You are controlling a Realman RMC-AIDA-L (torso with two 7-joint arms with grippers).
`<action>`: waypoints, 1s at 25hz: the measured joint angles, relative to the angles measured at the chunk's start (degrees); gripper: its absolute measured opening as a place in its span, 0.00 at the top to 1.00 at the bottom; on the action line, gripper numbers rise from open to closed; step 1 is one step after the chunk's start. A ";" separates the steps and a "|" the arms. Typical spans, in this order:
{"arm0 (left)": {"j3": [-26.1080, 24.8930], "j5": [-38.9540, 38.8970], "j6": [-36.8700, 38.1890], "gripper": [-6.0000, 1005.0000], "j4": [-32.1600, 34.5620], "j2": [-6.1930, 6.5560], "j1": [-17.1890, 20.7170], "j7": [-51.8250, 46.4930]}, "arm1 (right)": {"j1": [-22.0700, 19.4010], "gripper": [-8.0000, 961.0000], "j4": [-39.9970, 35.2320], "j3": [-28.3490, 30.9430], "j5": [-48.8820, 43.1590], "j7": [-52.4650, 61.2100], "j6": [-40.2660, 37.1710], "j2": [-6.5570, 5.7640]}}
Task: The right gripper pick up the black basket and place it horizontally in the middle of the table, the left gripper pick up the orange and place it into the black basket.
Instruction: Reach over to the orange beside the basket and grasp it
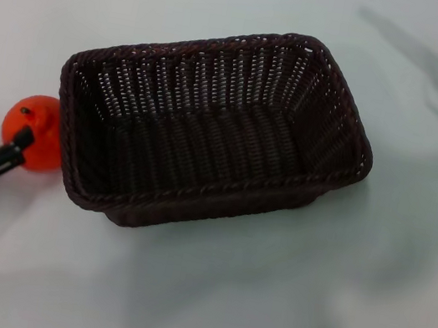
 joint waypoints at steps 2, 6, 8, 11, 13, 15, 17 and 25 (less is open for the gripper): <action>0.02 1.90 0.37 0.07 -0.42 0.04 -0.24 -1.16 | 0.07 0.30 -0.02 -0.02 0.01 -0.01 -0.32 0.04; 0.04 3.78 1.44 0.07 -1.38 -0.07 -0.65 -2.41 | 0.10 0.31 0.17 -0.02 0.01 -0.23 -1.05 0.13; 0.11 4.31 2.56 0.07 -1.41 -0.29 -1.39 -2.42 | 0.14 0.31 0.35 -0.02 0.01 -0.67 -1.14 0.25; 0.64 5.42 5.50 0.07 -1.41 -0.67 -2.89 -2.43 | 0.20 0.31 0.44 -0.02 0.01 -1.10 -1.21 0.51; 0.73 5.60 6.37 0.08 -1.40 -0.80 -3.34 -2.43 | 0.20 0.31 0.46 0.10 0.01 -1.33 -1.23 0.71; 0.52 5.69 7.67 0.08 -1.52 -1.20 -4.11 -2.43 | 0.08 0.31 0.47 0.29 0.01 -1.53 -1.28 0.88; 0.51 5.69 7.86 0.12 -1.70 -1.26 -4.32 -2.42 | -0.12 0.31 0.52 0.33 0.01 -1.55 -1.38 1.02; 0.05 5.37 8.19 0.31 -2.78 -1.93 -4.91 -1.94 | -0.71 0.31 0.60 0.43 0.00 -1.70 -1.54 1.34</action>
